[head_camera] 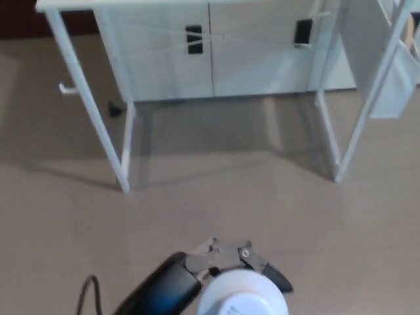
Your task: The robot picks up a bottle from a person using its left hand and walk towards the table in frontand put the bottle on the table.
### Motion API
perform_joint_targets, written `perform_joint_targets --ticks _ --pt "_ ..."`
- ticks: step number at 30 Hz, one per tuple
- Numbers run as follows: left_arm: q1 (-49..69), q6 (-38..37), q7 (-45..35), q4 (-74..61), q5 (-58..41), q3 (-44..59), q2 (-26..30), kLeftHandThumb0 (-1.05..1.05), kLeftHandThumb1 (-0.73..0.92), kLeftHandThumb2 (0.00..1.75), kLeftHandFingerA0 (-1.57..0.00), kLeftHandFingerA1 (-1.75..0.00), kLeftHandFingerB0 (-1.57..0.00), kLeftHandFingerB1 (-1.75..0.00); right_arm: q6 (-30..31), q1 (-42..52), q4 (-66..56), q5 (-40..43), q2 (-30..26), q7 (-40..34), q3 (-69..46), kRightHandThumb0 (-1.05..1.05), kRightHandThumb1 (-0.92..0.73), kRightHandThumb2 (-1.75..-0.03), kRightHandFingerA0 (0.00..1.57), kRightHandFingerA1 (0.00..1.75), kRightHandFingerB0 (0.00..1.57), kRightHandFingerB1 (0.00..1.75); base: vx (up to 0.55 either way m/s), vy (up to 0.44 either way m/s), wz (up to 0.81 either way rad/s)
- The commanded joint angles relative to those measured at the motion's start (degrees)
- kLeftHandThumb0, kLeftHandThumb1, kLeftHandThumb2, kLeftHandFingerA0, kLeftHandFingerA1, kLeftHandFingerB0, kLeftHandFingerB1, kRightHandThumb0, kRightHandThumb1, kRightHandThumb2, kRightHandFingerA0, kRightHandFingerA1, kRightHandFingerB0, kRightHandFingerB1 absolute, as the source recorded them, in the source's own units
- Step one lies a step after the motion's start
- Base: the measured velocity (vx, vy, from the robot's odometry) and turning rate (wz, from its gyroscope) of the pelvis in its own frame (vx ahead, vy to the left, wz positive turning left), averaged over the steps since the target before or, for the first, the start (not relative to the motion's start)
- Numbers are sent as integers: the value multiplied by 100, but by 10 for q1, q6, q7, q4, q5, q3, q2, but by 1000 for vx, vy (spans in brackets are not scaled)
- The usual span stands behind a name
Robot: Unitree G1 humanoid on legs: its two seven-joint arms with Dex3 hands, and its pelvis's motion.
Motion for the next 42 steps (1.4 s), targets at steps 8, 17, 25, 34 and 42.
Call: perform_joint_targets --ticks 8,17,25,34,42 --pt "3 -2 2 -11 6 0 2 -14 78 71 -100 -122 -78 -103 7 -1 3 -3 -7 7 0 -26 -68 -60 69 44 57 40 449 -109 6" --pt "0 5 0 -13 6 -1 4 -16 78 70 -98 -126 -78 -104 7 0 4 -4 -8 9 -1 -25 -69 -60 68 44 56 40 544 165 -46" --pt "3 4 2 -14 8 -3 9 -15 78 71 -99 -125 -77 -105 7 2 5 -9 -7 8 4 -26 -69 -60 71 45 58 41 436 43 6" --pt "15 1 3 -15 8 -8 10 -15 79 70 -97 -126 -76 -104 6 9 4 -12 -6 6 4 -25 -69 -60 71 46 58 41 410 -139 20" --pt "21 0 3 -15 5 -7 8 -14 79 71 -96 -128 -77 -105 -1 17 2 -15 -8 8 5 -24 -69 -60 69 45 57 41 226 -45 -16"
